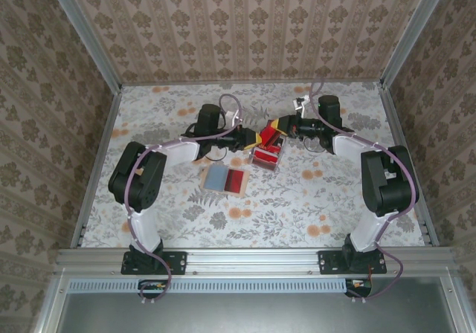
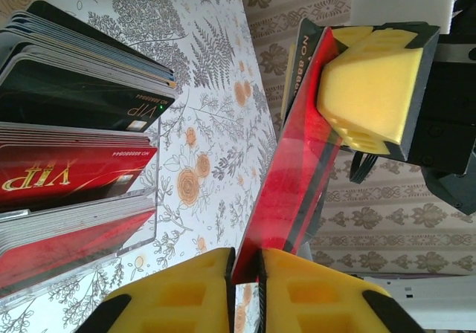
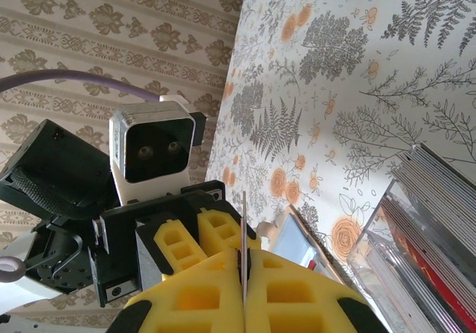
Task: Put the credit cards into the card holder
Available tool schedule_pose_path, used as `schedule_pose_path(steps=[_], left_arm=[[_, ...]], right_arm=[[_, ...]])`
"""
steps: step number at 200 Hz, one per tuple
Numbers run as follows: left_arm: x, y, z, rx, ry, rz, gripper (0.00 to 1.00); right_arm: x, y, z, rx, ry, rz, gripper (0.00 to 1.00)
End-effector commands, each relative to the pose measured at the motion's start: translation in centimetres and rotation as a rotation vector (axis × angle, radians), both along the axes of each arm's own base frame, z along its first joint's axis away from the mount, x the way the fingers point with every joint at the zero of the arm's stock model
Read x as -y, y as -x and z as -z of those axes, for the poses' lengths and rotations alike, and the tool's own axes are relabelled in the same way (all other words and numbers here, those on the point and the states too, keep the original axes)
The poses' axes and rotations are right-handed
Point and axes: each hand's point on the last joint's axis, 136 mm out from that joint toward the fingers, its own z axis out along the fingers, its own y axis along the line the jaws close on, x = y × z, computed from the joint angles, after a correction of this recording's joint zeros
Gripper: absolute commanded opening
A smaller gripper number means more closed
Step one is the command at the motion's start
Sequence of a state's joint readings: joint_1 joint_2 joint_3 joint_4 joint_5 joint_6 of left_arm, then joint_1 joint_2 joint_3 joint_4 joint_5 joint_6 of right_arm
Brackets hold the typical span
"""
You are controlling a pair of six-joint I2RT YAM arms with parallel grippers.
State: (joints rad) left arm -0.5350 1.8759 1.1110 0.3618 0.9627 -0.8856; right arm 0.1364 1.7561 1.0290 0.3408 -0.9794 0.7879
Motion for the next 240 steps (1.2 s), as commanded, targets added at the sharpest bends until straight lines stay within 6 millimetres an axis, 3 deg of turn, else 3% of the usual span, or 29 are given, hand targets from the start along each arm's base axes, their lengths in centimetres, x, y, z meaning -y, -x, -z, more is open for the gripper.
schedule_pose_path(steps=[1, 40, 108, 129, 203, 207, 240], left_arm=[[0.5, -0.4, -2.7, 0.062, 0.044, 0.02, 0.13], [0.5, -0.8, -2.9, 0.066, 0.063, 0.006, 0.0], [-1.7, -1.9, -3.5, 0.057, 0.14, -0.067, 0.0], [-2.3, -1.9, -3.5, 0.063, 0.141, -0.08, 0.0], [-2.8, -1.6, -2.2, 0.031, 0.142, -0.098, 0.0], [-3.8, -2.4, -2.2, 0.033, 0.142, -0.126, 0.0], [-5.2, -2.3, -2.1, 0.034, 0.136, -0.154, 0.0]], right_arm=[[-0.5, 0.6, -1.3, 0.032, -0.019, -0.045, 0.0], [-0.5, 0.7, -1.2, 0.028, -0.019, -0.05, 0.0], [0.0, 0.3, -0.2, 0.006, 0.0, -0.021, 0.08], [0.1, 0.1, 0.3, -0.004, 0.002, -0.01, 0.15], [0.5, -1.0, 1.6, -0.036, -0.003, 0.022, 0.16], [0.6, -1.1, 1.7, -0.034, -0.001, 0.025, 0.16], [1.4, -1.6, 2.5, -0.044, 0.029, 0.048, 0.17]])
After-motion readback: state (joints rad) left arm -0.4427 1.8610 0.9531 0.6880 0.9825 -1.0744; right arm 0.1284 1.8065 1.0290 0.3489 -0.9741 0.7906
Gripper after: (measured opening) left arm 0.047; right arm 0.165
